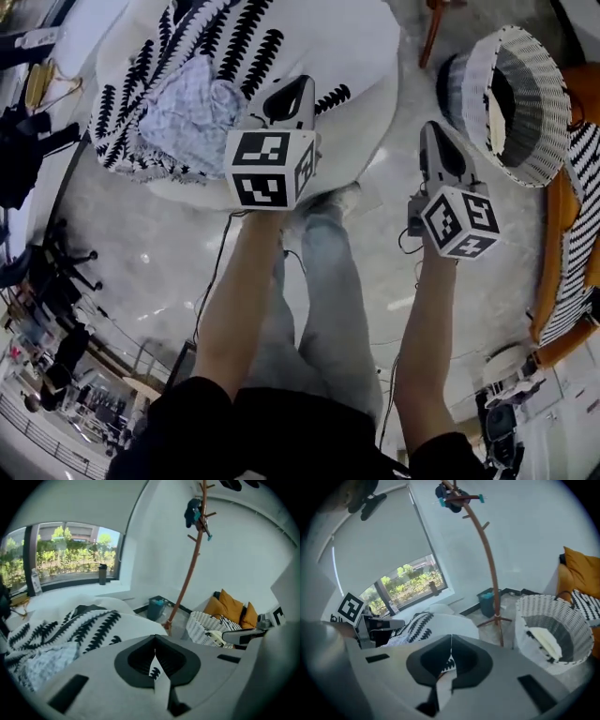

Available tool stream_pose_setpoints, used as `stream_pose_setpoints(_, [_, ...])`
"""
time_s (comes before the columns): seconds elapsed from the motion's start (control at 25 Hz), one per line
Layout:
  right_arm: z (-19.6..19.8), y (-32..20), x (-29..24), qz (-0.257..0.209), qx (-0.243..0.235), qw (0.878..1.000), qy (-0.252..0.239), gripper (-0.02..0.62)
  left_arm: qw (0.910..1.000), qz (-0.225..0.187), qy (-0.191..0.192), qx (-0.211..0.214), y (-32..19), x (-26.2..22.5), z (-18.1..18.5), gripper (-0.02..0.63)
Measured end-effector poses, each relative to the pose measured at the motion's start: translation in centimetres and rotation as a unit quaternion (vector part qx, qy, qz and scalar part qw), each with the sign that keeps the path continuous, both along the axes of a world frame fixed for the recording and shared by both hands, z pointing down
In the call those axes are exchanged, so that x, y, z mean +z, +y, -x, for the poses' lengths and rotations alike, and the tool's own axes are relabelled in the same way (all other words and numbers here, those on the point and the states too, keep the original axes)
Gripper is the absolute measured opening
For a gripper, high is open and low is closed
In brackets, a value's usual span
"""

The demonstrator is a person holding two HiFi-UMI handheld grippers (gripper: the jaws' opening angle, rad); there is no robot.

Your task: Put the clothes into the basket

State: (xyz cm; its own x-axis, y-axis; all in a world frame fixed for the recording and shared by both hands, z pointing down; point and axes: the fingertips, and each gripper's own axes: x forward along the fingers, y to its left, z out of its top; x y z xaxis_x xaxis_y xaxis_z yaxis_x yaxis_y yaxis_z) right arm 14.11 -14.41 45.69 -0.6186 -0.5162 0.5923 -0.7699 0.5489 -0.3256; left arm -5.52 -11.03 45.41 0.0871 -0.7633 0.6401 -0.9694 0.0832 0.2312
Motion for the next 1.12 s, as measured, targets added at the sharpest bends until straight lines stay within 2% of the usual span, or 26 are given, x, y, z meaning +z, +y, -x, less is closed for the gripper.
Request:
stream_pose_setpoints(0.2, [9.7, 5.2, 0.6, 0.018, -0.092, 0.996, -0.006, 0.012, 0.9956, 0.013, -0.005, -0.092, 9.3, 0.5, 8.5, 0.009])
stream_pose_setpoints(0.44, [18.2, 10.4, 1.1, 0.025, -0.163, 0.986, 0.0, 0.012, 0.9851, 0.032, 0.003, -0.169, 18.1, 1.7, 14.7, 0.009])
stream_pose_setpoints(0.76, [26.4, 16.3, 3.4, 0.038, -0.208, 0.977, 0.016, 0.014, 0.9761, 0.046, 0.012, -0.212, 25.0, 3.9, 20.8, 0.009])
stream_pose_setpoints(1.04, [31.6, 19.7, 7.4, 0.062, -0.215, 0.974, 0.033, 0.018, 0.9767, 0.056, 0.017, -0.206, 27.5, 7.0, 25.0, 0.009])
stream_pose_setpoints(1.08, [32.0, 20.1, 8.2, 0.07, -0.213, 0.974, 0.037, 0.031, 0.9778, 0.057, 0.018, -0.201, 27.6, 7.6, 25.2, 0.009])
stream_pose_setpoints(1.12, [32.3, 20.4, 9.0, 0.078, -0.209, 0.974, 0.04, 0.119, 0.9792, 0.059, 0.019, -0.193, 27.6, 8.1, 25.4, 0.009])
